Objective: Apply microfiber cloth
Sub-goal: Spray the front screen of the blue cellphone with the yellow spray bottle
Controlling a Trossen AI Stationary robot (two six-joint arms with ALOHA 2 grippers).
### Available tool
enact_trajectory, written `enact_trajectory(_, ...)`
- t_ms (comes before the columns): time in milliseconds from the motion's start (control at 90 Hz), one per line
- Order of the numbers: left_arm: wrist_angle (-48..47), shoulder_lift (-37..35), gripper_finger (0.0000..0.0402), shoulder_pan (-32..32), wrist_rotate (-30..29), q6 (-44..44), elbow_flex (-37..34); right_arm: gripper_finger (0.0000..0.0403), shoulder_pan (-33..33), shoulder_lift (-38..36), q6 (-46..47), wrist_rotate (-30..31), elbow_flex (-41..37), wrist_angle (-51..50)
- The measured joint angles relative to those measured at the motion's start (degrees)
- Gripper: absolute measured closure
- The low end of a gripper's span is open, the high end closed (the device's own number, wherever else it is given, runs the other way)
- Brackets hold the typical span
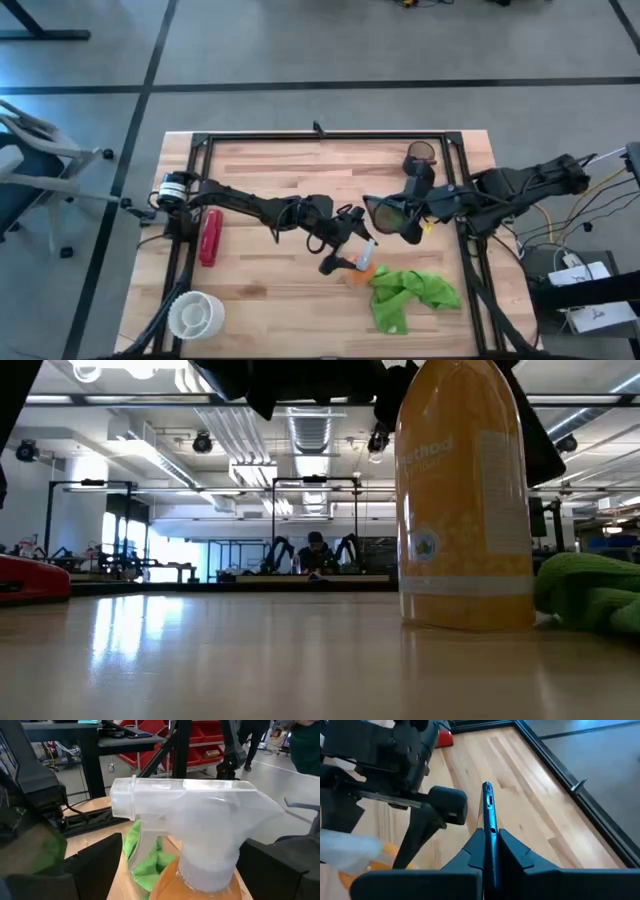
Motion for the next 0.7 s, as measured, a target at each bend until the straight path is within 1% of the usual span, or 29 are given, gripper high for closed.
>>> enact_trajectory(67, 0.00, 0.00, 0.0065, 0.00, -0.04, -0.02, 0.00, 0.0394, 0.00, 0.07, -0.39, 0.02, 0.04, 0.01)
enact_trajectory(122, -0.07, -0.02, 0.0085, -0.04, -0.09, 0.00, 0.00, 0.0394, 0.00, 0.07, -0.40, 0.00, 0.14, 0.16)
enact_trajectory(333, -0.22, -0.02, 0.0199, 0.00, -0.08, -0.05, 0.00, 0.0394, 0.00, 0.00, -1.24, 0.04, 1.28, 0.29)
enact_trajectory(422, -0.20, -0.04, 0.0229, -0.02, -0.11, 0.00, 0.00, 0.0394, 0.00, 0.00, -1.41, 0.04, 1.46, 0.27)
enact_trajectory(489, -0.20, -0.07, 0.0234, 0.00, -0.13, 0.07, 0.00, 0.0394, 0.00, 0.00, -1.47, 0.04, 1.49, 0.27)
enact_trajectory(544, -0.20, -0.09, 0.0228, 0.00, -0.19, 0.00, 0.00, 0.0394, 0.00, 0.00, -1.74, 0.04, 1.49, 0.27)
enact_trajectory(622, -0.39, -0.12, 0.0205, 0.02, -0.24, 0.09, 0.00, 0.0394, 0.00, -0.14, -2.02, 0.07, 1.51, 0.25)
enact_trajectory(700, -1.06, -0.31, 0.0174, 0.06, -0.09, -0.10, 0.00, 0.0394, -0.02, -0.72, -2.71, 0.16, 1.51, 0.22)
